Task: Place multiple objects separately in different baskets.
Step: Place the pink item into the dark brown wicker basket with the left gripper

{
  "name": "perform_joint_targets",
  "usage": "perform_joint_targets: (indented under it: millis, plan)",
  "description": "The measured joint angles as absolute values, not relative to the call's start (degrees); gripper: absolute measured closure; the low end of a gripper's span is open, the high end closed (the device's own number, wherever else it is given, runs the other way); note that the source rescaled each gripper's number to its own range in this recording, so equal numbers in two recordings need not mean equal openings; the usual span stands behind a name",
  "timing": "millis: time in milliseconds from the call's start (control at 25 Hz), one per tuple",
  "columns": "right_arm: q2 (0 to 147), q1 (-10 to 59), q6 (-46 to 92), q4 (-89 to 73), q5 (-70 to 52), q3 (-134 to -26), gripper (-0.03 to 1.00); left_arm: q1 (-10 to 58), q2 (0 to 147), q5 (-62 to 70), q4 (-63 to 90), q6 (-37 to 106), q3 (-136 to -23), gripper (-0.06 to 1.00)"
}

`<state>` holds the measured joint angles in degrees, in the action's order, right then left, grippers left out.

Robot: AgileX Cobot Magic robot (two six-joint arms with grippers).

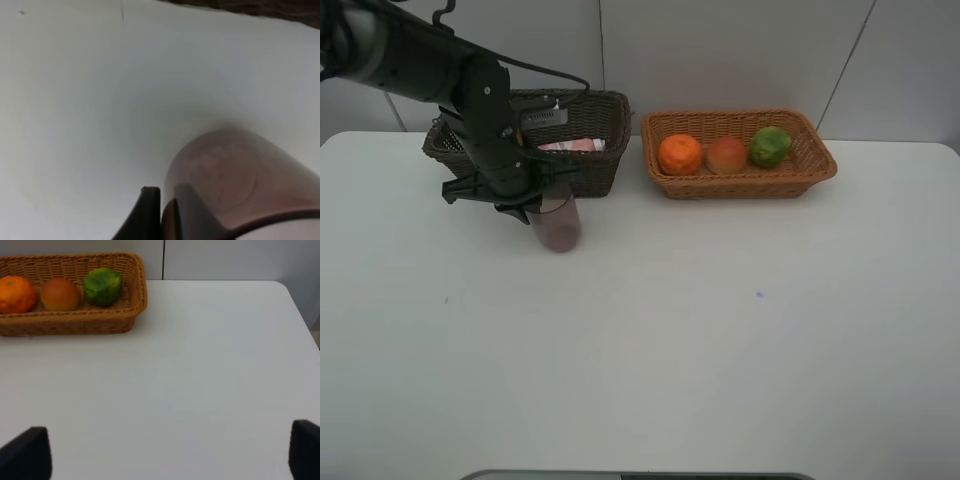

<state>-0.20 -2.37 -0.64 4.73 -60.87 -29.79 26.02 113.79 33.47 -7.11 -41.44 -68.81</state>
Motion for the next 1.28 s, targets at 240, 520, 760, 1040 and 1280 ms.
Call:
perform_joint_targets:
  millis: [240, 520, 760, 1040, 1280]
  plan:
    - [-0.2, -2.37, -0.64, 4.73, -60.87, -29.79, -0.03, 26.02, 109.81, 36.53, -7.11, -40.39, -68.81, 0.94]
    - [-0.2, -2.37, -0.64, 4.73, -60.87, -29.79, -0.03, 26.02, 103.0, 40.59, -7.15, -35.72, -68.81, 0.94]
    - [-0.2, -2.37, -0.64, 4.73, -60.87, -29.79, -0.03, 26.02, 97.78, 42.06, -8.73, -33.77, -68.98, 0.94]
    - [-0.2, -2.37, -0.64, 4.73, -60.87, -29.79, -0.03, 26.02, 97.28, 46.6, -13.26, -32.41, -74.91, 0.94]
    - [-0.2, -2.37, -0.64, 4.73, -60.87, -29.79, -0.03, 23.43, 99.0, 45.57, -15.03, -29.87, -80.82, 0.94]
